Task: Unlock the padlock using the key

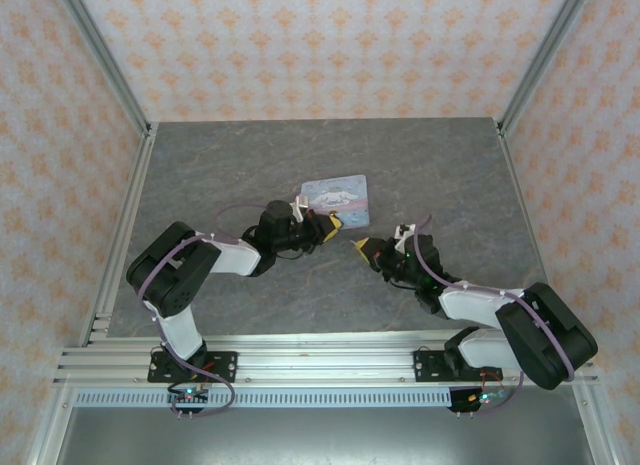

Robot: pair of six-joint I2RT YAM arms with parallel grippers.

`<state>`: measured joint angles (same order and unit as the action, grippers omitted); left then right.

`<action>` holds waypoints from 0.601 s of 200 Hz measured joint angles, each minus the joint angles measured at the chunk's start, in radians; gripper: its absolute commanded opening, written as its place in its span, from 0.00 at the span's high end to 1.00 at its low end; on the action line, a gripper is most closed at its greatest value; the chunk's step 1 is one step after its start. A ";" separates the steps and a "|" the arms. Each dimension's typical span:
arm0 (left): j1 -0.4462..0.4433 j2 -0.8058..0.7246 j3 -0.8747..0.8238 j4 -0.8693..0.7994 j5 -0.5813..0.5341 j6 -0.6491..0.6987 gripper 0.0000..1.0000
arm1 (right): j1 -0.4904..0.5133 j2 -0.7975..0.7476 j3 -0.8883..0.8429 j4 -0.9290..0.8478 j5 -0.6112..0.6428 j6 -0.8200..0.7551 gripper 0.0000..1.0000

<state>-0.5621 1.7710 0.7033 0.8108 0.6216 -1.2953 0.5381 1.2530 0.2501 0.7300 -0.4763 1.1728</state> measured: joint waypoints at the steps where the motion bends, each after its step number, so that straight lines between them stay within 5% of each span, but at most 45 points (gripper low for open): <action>1: 0.000 0.000 0.000 0.002 0.000 -0.002 1.00 | 0.000 0.000 0.000 0.002 0.002 0.003 1.00; 120: -0.001 0.001 0.000 0.031 -0.005 -0.051 1.00 | 0.000 0.084 0.040 0.071 0.070 0.093 1.00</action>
<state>-0.5629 1.7718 0.7029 0.8421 0.6170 -1.3468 0.5385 1.3369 0.2897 0.8009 -0.4065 1.2663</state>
